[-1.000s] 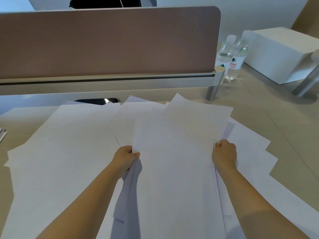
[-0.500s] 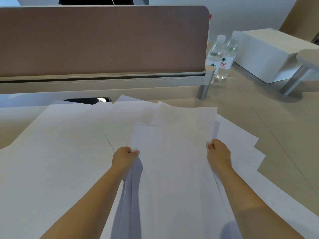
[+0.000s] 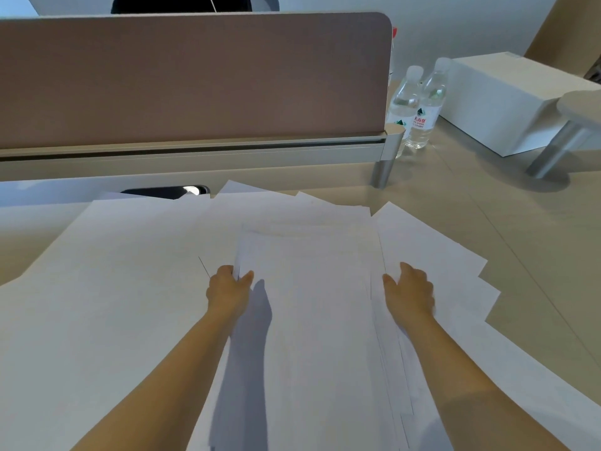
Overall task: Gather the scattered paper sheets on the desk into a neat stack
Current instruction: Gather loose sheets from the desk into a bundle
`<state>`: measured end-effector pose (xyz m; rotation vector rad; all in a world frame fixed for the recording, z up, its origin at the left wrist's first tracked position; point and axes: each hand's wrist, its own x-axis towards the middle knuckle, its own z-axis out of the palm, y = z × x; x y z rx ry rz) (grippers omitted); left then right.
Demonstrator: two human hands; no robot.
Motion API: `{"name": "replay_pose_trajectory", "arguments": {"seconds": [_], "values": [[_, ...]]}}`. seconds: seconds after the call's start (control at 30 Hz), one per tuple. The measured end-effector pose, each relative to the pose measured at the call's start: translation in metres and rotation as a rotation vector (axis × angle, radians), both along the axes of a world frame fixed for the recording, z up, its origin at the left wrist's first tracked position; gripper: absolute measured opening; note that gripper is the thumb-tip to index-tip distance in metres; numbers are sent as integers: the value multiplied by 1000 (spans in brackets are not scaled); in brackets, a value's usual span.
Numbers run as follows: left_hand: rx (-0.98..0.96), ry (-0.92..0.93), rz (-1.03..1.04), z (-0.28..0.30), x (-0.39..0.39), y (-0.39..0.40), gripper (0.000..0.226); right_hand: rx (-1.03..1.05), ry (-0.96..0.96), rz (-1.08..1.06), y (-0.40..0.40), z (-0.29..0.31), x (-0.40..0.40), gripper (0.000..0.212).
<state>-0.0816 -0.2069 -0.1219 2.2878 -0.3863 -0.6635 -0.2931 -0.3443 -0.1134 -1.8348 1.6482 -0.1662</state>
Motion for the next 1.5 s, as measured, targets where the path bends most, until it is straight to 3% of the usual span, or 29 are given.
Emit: {"name": "replay_pose_trajectory", "arguments": {"seconds": [0.03, 0.13, 0.23, 0.33, 0.4, 0.43, 0.5, 0.6, 0.7, 0.77, 0.87, 0.93, 1.03, 1.07, 1.17, 1.2, 1.37, 1.5], "values": [[60, -22, 12, 1, -1, 0, 36, 10, 29, -36, 2, 3, 0, 49], [170, -17, -4, 4, -9, 1, 48, 52, 39, -11, 10, 3, 3, 54], [108, 120, -38, 8, -20, -1, 54, 101, -48, 40, 19, -3, 12, 56], [60, 227, -63, 12, -26, 3, 34, 172, -275, -38, 25, -5, 15, 59], [28, 330, -54, 13, -24, 9, 48, 189, -318, -105, 26, -4, 10, 58], [11, 383, -68, 12, -23, 13, 51, 188, -306, -121, 26, -5, 7, 56], [-17, 475, -110, 16, -28, 20, 34, 208, -268, -128, 28, -4, 2, 46], [-11, 532, -199, 17, -41, 30, 28, 255, -279, -97, 33, -2, -3, 14], [-124, 458, -186, 23, -49, 38, 19, 244, -321, -84, 36, 2, -7, 19], [-216, 409, -143, 29, -47, 45, 14, 215, -367, -91, 38, 4, -9, 6], [-288, 357, -91, 31, -39, 58, 12, 288, -493, -114, 43, 7, -8, 14], [-241, 331, -51, 24, -31, 65, 9, 361, -444, -115, 48, 4, -6, 6], [-39, 202, -104, 9, -25, 75, 7, 320, -312, -125, 53, -8, -3, 19], [16, 140, -115, 5, -25, 77, 11, 268, -265, -106, 56, -8, -2, 8], [56, 12, -79, -2, -26, 82, 30, 124, -56, -77, 60, -1, -4, 53], [57, -14, -52, -3, -27, 82, 31, 86, -39, -73, 62, 1, -4, 59], [50, -64, 115, -1, -20, 85, 11, 25, -29, 25, 67, -2, 4, 58], [265, -81, 190, 4, -8, 98, 25, -25, 43, 97, 74, -2, 22, 59]]}}
